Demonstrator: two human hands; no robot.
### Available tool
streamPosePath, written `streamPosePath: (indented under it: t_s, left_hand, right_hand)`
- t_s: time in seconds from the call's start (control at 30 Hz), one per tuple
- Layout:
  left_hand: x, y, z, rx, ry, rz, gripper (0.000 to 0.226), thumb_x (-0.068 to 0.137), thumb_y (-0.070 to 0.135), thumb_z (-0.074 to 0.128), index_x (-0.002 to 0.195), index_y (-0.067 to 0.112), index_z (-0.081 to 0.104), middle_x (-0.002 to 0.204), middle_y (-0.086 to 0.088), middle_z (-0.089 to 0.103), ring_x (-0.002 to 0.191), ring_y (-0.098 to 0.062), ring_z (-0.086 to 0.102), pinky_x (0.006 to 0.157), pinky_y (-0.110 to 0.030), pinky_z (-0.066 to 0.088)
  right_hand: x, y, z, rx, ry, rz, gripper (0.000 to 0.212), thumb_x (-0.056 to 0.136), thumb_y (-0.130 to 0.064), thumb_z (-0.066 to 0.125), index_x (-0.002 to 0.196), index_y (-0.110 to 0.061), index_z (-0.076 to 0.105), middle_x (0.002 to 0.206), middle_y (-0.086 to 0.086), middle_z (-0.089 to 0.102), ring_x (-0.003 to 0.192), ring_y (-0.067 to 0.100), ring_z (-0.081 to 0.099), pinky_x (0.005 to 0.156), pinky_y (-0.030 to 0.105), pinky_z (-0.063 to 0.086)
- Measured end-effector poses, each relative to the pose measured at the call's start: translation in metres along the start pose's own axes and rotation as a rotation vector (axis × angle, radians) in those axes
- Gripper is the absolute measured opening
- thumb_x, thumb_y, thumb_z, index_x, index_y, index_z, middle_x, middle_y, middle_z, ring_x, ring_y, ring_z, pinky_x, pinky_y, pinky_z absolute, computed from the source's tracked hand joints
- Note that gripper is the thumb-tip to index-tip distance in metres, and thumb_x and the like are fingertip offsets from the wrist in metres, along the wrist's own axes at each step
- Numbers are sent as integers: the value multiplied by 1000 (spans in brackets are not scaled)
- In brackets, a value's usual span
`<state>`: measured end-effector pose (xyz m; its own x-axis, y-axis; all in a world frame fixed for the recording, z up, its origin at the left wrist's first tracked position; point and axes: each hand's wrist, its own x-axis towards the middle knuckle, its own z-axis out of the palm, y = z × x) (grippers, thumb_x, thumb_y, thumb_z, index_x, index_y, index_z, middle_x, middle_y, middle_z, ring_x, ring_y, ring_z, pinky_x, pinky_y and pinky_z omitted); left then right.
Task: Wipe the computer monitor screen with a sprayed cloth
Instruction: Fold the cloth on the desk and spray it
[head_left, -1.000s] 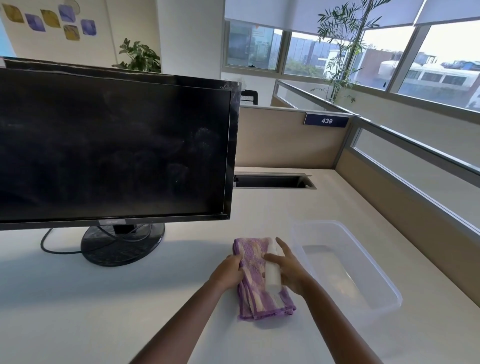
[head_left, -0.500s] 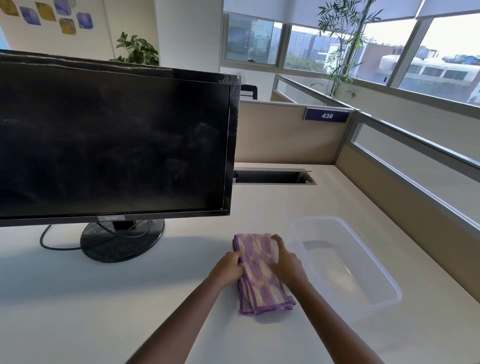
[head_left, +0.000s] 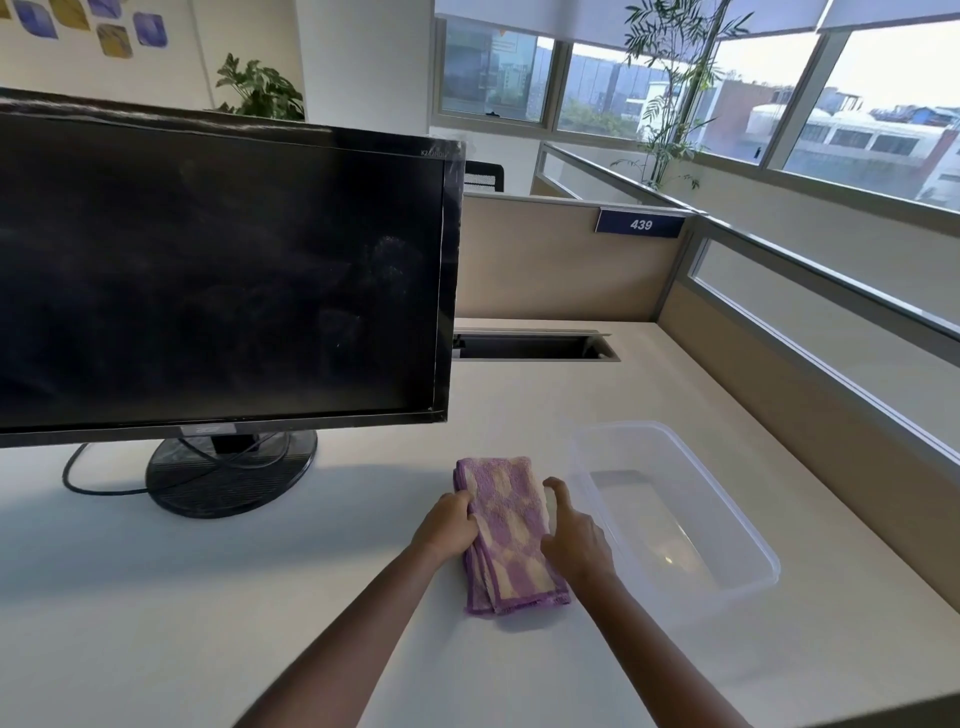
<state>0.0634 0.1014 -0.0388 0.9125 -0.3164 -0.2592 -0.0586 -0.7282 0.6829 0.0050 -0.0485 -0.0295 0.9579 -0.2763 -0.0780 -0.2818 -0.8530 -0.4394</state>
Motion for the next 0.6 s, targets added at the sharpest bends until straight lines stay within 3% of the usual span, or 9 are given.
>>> streamPosePath:
  t_s: [0.13, 0.33, 0.6]
  left_hand:
    - [-3, 1, 2, 0, 15, -5, 43, 94, 9, 37, 136, 4, 37, 135, -21, 44, 120, -34, 48, 99, -36, 40]
    - [-8, 1, 6, -5, 24, -30, 39, 92, 7, 38, 130, 3, 42, 132, -23, 47, 118, -35, 50, 98, -36, 42]
    - [-13, 4, 9, -14, 43, -71, 37, 93, 8, 39, 129, 2, 42, 131, -23, 48, 118, -36, 50, 96, -35, 41]
  right_hand:
    - [-12, 6, 0, -80, 32, -26, 66, 83, -2, 48, 139, -25, 21, 68, 7, 49, 59, 23, 50, 51, 28, 38]
    - [-24, 20, 5, -317, 56, -62, 65, 94, -12, 44, 146, -30, 9, 99, 12, 59, 80, 25, 63, 62, 29, 46]
    - [-32, 28, 12, -385, 19, -65, 55, 96, -16, 43, 143, -29, 17, 101, 12, 58, 85, 27, 65, 70, 33, 54]
